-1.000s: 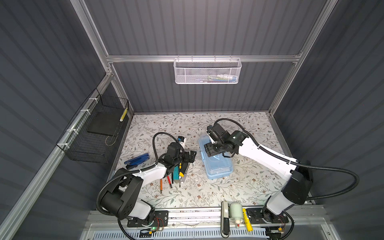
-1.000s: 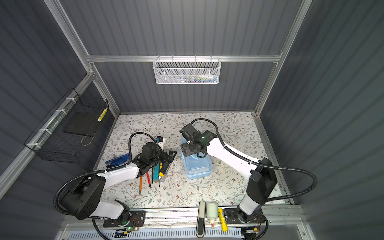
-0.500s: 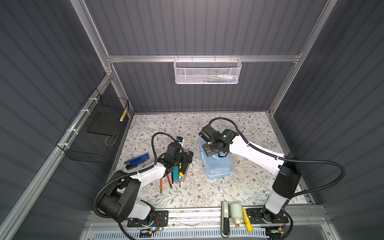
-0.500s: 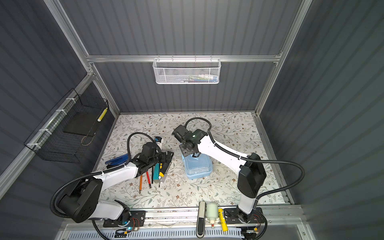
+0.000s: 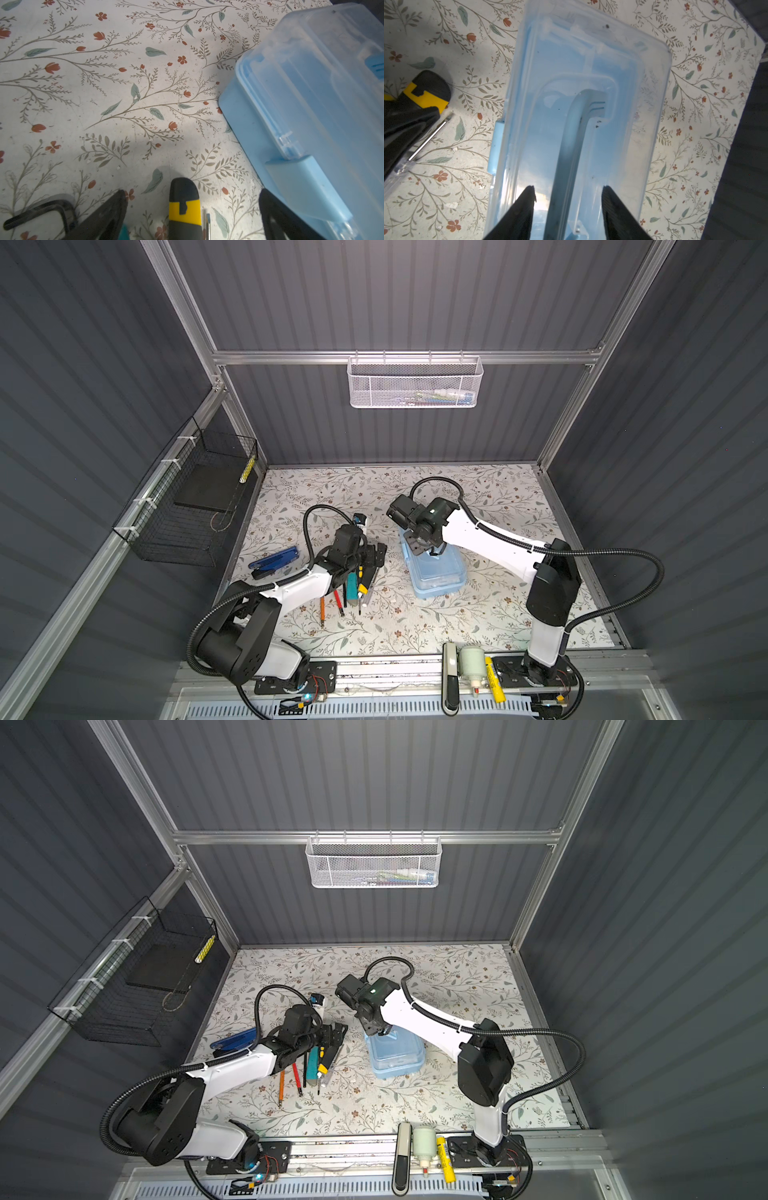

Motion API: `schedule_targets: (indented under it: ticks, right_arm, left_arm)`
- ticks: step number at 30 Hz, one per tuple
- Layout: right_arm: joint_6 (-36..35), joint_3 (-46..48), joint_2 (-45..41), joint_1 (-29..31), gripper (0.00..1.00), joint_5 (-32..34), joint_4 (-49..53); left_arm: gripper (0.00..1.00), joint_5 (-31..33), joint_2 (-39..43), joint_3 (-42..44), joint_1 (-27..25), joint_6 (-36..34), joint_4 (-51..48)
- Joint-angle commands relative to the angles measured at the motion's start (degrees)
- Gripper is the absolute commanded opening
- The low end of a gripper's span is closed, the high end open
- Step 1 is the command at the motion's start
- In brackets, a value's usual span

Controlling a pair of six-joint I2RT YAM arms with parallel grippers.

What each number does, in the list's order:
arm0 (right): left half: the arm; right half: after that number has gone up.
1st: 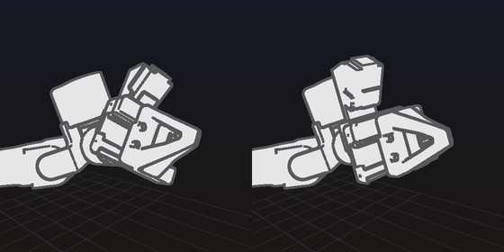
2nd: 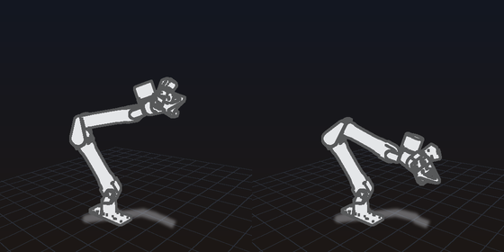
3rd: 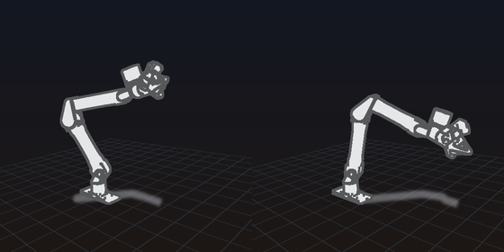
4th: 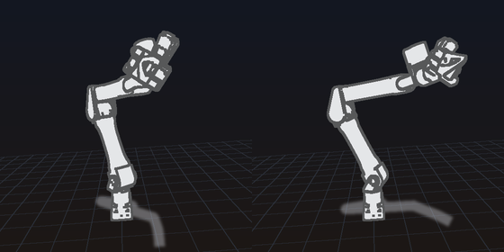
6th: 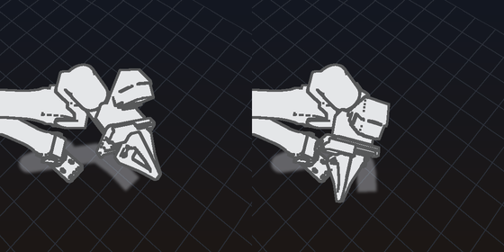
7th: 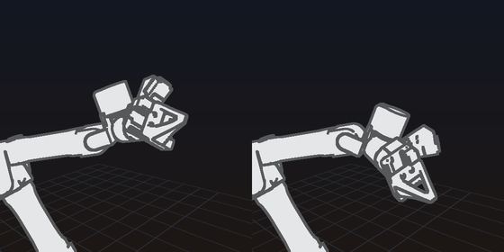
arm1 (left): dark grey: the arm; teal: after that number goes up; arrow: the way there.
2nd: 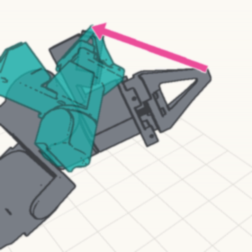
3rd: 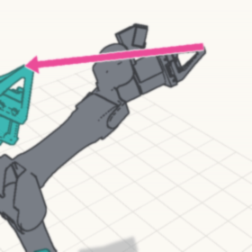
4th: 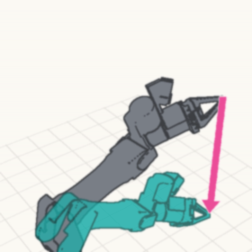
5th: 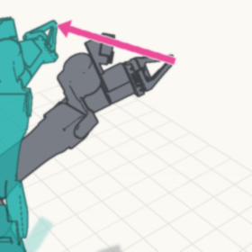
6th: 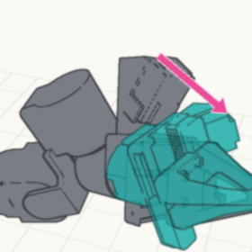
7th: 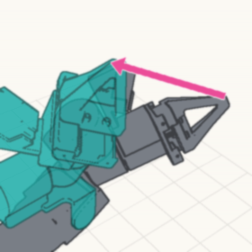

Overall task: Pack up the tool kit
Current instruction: 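Lower the open right gripper over the handle while the left gripper nears the latch, then close the right gripper on the blue box handle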

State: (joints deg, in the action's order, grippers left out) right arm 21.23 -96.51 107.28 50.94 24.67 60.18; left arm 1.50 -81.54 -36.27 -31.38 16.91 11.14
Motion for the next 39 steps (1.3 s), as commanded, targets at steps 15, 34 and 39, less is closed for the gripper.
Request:
schedule_targets:
  ticks: [15, 34, 39]
  right_arm:
    - [4.69, 6.89, -5.71, -2.49, 0.23, -3.1, -3.44]
    - [10.35, 29.42, -23.57, -17.15, 0.0, -28.25, -28.74]
    - [12.2, 34.14, -29.07, -23.12, 0.0, -42.3, -38.44]
  left_arm:
    - [0.99, -4.65, -0.51, -1.34, -0.2, 1.56, 0.38]
    - [0.99, -10.68, 1.93, -2.11, -0.17, 7.66, 3.57]
    - [1.0, -11.33, 4.26, -3.59, -0.15, 7.9, 1.7]
